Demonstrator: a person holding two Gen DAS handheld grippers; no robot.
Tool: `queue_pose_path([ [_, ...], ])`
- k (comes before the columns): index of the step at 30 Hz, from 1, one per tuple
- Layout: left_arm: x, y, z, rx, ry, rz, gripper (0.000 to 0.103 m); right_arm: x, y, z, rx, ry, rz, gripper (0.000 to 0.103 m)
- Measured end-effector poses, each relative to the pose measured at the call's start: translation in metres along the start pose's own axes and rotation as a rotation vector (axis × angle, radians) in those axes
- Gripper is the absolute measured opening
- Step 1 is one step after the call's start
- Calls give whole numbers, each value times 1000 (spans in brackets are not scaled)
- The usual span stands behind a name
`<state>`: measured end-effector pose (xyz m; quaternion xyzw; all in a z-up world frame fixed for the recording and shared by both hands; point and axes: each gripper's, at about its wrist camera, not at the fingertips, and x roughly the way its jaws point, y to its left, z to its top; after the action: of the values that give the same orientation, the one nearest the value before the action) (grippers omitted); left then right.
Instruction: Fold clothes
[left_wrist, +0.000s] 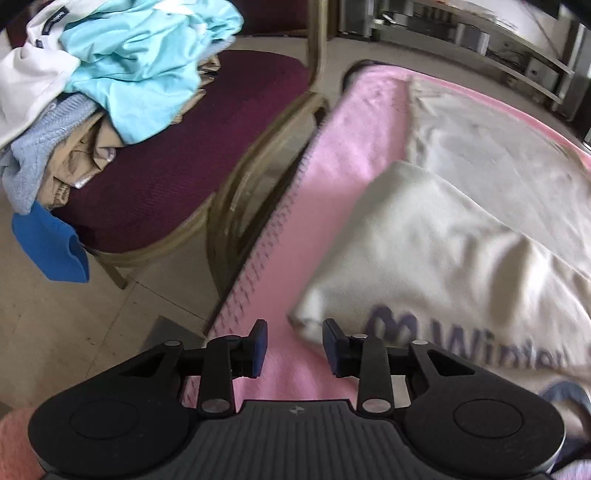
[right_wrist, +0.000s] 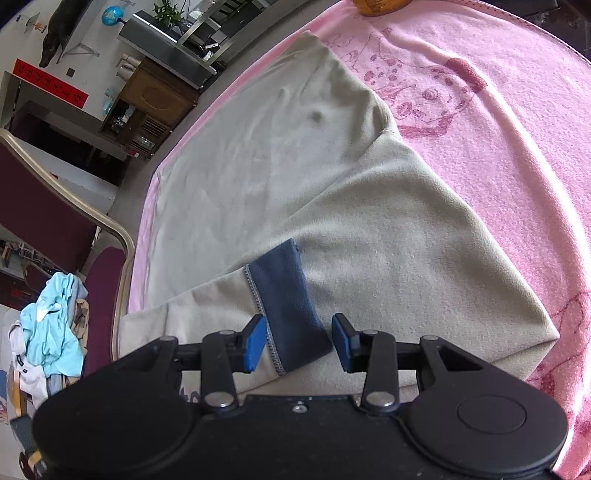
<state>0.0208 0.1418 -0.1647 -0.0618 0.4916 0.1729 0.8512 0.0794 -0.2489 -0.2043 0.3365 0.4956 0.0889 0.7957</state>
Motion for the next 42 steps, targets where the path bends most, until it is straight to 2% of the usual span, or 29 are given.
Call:
queue_pose_path([
  [2,0,-3,-3,26,3,-4,34,0,-1,1,8,-2,4,39],
  [3,4,-5,-1,31,2,22,33,0,-2,1,12,-2,4,39],
  [4,8,-5,1,21,4,36,33,0,-1,1,11,-1,3,39],
  [6,14,-2,3,-3,0,68,39,0,0,0,-1,3,4,39],
  [11,8,6,-1,-76,-24,154,39,-2,-1,-1,-5,-10,-3,39],
  [12,4,7,-3,-89,-29,182,36,-3,-2,-1,-1,-17,-3,39],
  [14,-8,5,-9,-79,-59,167,30,-5,-3,0,2,-32,-7,39],
  [15,-14,4,-12,-74,-73,158,31,-5,-4,0,1,-36,-9,38],
  [17,-28,-4,-14,-33,-148,83,32,-4,-2,0,-9,-43,-14,38],
  [19,-35,-14,-14,18,-211,59,34,-3,4,-3,-49,-63,-29,37],
  [21,-35,-23,-13,54,-234,9,35,-3,10,-6,-89,-83,-44,36],
  [24,-28,-29,-13,65,-221,-36,35,-3,20,-10,-149,-113,-66,36],
  [27,-22,-35,-11,69,-205,-30,35,-2,29,-15,-209,-143,-87,31],
  [28,-22,-33,-12,65,-207,-25,35,-2,32,-16,-229,-153,-95,15],
  [29,-21,-32,-12,59,-210,-20,35,-2,35,-18,-249,-163,-102,6],
  [34,-33,-13,-11,-34,-248,-29,35,-4,50,-25,-345,-218,-129,4],
  [39,-45,6,-10,-139,-294,-25,35,-66,58,-35,-353,-392,46,4],
  [42,-48,11,-8,-171,-303,-26,35,-87,48,-31,-342,-440,21,4],
])
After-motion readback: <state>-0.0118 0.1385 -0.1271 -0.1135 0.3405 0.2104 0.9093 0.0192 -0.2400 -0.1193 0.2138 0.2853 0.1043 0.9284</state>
